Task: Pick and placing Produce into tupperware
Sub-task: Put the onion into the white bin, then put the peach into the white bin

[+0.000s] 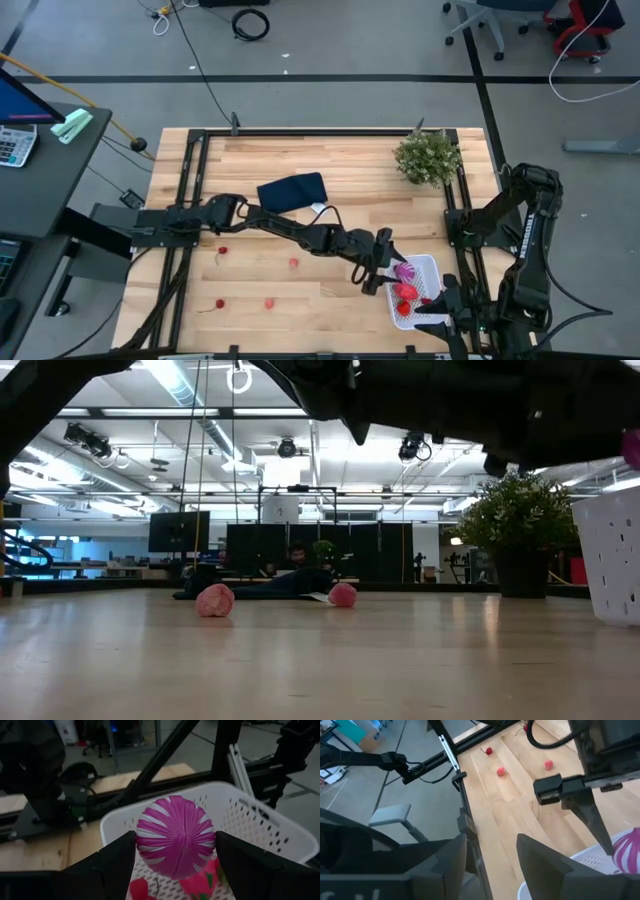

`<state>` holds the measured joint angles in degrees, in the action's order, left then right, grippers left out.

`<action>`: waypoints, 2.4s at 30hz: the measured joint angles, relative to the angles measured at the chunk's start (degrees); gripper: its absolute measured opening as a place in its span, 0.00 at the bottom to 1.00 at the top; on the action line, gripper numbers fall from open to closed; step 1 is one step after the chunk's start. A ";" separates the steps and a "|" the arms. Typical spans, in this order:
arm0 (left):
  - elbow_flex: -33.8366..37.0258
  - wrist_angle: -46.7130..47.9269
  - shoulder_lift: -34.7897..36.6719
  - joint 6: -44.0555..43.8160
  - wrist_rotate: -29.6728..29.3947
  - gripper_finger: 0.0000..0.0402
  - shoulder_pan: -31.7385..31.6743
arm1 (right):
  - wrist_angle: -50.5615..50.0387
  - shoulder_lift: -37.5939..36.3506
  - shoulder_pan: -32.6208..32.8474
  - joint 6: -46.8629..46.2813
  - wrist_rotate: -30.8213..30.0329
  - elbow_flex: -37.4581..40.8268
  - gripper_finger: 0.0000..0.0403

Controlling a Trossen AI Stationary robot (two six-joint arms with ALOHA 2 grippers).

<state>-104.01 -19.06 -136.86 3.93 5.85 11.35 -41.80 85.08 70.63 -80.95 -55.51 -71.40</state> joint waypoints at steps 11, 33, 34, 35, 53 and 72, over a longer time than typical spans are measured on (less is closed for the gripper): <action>0.00 3.90 -0.10 -0.90 4.19 0.68 -0.99 | 0.05 -0.08 0.00 -0.02 0.13 0.00 0.45; -11.86 15.39 -0.91 -2.81 5.40 0.66 -1.49 | -0.20 -3.87 -0.76 11.15 0.00 0.00 0.45; -11.95 14.62 -1.39 -2.92 5.35 0.66 -1.46 | -0.22 -3.87 -0.76 11.15 0.00 -0.02 0.45; -11.80 15.79 -1.63 -3.28 5.36 0.66 -1.44 | -0.20 -3.87 -0.76 11.15 0.04 0.00 0.45; -11.78 20.81 -4.63 2.52 5.16 0.67 -1.18 | -0.31 -3.85 -0.76 11.06 0.11 0.00 0.45; -11.78 17.71 -4.63 5.31 0.76 0.81 -0.72 | -0.26 -3.82 -0.76 10.05 -1.05 0.00 0.45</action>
<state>-115.79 -1.35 -141.49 9.23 6.61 10.63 -42.06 81.25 69.87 -70.89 -56.55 -71.40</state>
